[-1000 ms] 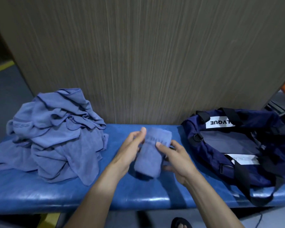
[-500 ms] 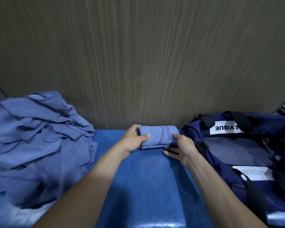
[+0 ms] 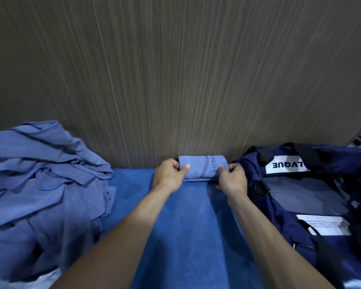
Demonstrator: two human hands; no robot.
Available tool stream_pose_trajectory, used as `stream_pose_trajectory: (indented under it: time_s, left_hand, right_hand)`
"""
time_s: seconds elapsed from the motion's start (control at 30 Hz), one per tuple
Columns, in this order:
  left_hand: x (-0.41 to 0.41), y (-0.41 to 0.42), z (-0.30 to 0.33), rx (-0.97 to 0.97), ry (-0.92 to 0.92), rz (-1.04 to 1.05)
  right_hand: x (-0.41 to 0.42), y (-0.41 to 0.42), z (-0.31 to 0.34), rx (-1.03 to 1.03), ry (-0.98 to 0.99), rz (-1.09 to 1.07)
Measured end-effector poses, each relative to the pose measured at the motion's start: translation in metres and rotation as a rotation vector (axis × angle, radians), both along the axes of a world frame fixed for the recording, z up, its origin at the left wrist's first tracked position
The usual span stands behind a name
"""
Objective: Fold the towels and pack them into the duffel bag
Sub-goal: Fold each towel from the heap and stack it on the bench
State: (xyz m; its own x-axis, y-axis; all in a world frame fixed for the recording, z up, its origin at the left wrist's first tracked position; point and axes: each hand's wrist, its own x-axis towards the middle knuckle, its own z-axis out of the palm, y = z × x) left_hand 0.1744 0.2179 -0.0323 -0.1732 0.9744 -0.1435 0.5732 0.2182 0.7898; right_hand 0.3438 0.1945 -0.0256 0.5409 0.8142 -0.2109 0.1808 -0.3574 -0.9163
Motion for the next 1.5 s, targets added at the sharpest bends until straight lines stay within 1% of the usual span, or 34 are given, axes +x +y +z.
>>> stream_pose_trajectory:
  time_s: [0.3, 0.37, 0.4, 0.43, 0.47, 0.53, 0.57, 0.6, 0.67, 0.7, 0.8, 0.93, 1.0, 1.07, 1.1, 1.13, 1.17, 1.2, 1.23, 1.3, 1.33, 1.37, 1.4, 1.5]
  left_hand:
    - [0.01, -0.002, 0.007, -0.029, -0.055, 0.027]
    - [0.011, -0.003, 0.009, -0.039, 0.038, -0.005]
    - [0.012, -0.003, 0.009, -0.014, 0.141, -0.023]
    - [0.014, -0.005, 0.009, 0.053, 0.249, -0.045]
    - [0.016, -0.007, 0.011, 0.161, 0.353, -0.09]
    - [0.023, -0.009, 0.013, 0.446, 0.5, -0.285]
    - [0.026, -0.007, 0.013, 0.543, 0.562, -0.404]
    - [0.03, -0.004, 0.011, 0.592, 0.613, -0.512]
    - [0.031, 0.0, 0.001, 0.595, 0.706, -0.653]
    - [0.03, 0.0, -0.006, 0.58, 0.734, -0.684]
    - [0.023, -0.002, -0.024, 0.597, 0.701, -0.674]
    - [0.022, -0.007, -0.03, 0.554, 0.735, -0.687]
    - [0.021, -0.007, -0.028, 0.594, 0.728, -0.699]
    - [0.019, -0.005, -0.027, 0.68, 0.752, -0.721]
    - [0.017, -0.004, -0.028, 0.75, 0.732, -0.683]
    - [0.015, -0.003, -0.028, 0.8, 0.672, -0.612]
    - [0.013, -0.005, -0.025, 0.802, 0.596, -0.513]
    - [0.011, -0.007, -0.019, 0.758, 0.492, -0.38]
    - [0.01, -0.009, -0.014, 0.652, 0.374, -0.237]
    - [0.008, -0.004, -0.003, 0.317, 0.115, 0.008]
    - [0.008, -0.001, 0.0, 0.131, -0.007, 0.063]
    - [0.009, 0.002, 0.001, 0.009, -0.094, 0.074]
    - [0.011, 0.005, 0.001, -0.04, -0.143, 0.073]
    - [0.014, 0.005, -0.001, -0.055, -0.217, 0.118]
  right_hand:
    - [0.008, -0.001, 0.008, -0.049, -0.197, 0.023]
    - [0.011, -0.001, 0.009, -0.063, -0.231, 0.037]
    - [0.012, 0.0, 0.008, -0.07, -0.25, 0.047]
    - [0.012, 0.0, 0.009, -0.075, -0.27, 0.058]
    - [0.012, 0.0, 0.009, -0.073, -0.289, 0.069]
    - [0.011, -0.002, 0.009, -0.062, -0.332, 0.096]
    - [0.01, -0.003, 0.009, -0.062, -0.352, 0.109]
    - [0.01, -0.005, 0.009, -0.064, -0.364, 0.118]
    - [0.009, -0.007, 0.008, -0.066, -0.372, 0.125]
    - [0.009, -0.008, 0.007, -0.066, -0.372, 0.125]
    - [0.007, -0.01, 0.004, -0.04, -0.375, 0.133]
    - [0.005, -0.011, 0.005, -0.01, -0.347, 0.114]
    - [0.005, -0.008, 0.006, -0.023, -0.321, 0.104]
    - [0.004, -0.001, 0.007, -0.033, -0.299, 0.085]
    - [0.004, 0.002, 0.008, -0.037, -0.29, 0.073]
    - [0.004, 0.005, 0.009, -0.041, -0.287, 0.063]
    - [0.003, 0.007, 0.009, -0.044, -0.289, 0.056]
    - [0.003, 0.008, 0.009, -0.047, -0.293, 0.05]
    - [0.003, 0.008, 0.009, -0.051, -0.297, 0.049]
    - [0.002, 0.006, 0.007, -0.049, -0.304, 0.055]
    - [0.002, 0.005, 0.006, -0.047, -0.309, 0.058]
    - [0.002, 0.004, 0.006, -0.048, -0.313, 0.059]
    - [0.003, 0.004, 0.006, -0.05, -0.317, 0.06]
    - [0.003, 0.004, 0.006, -0.051, -0.328, 0.069]
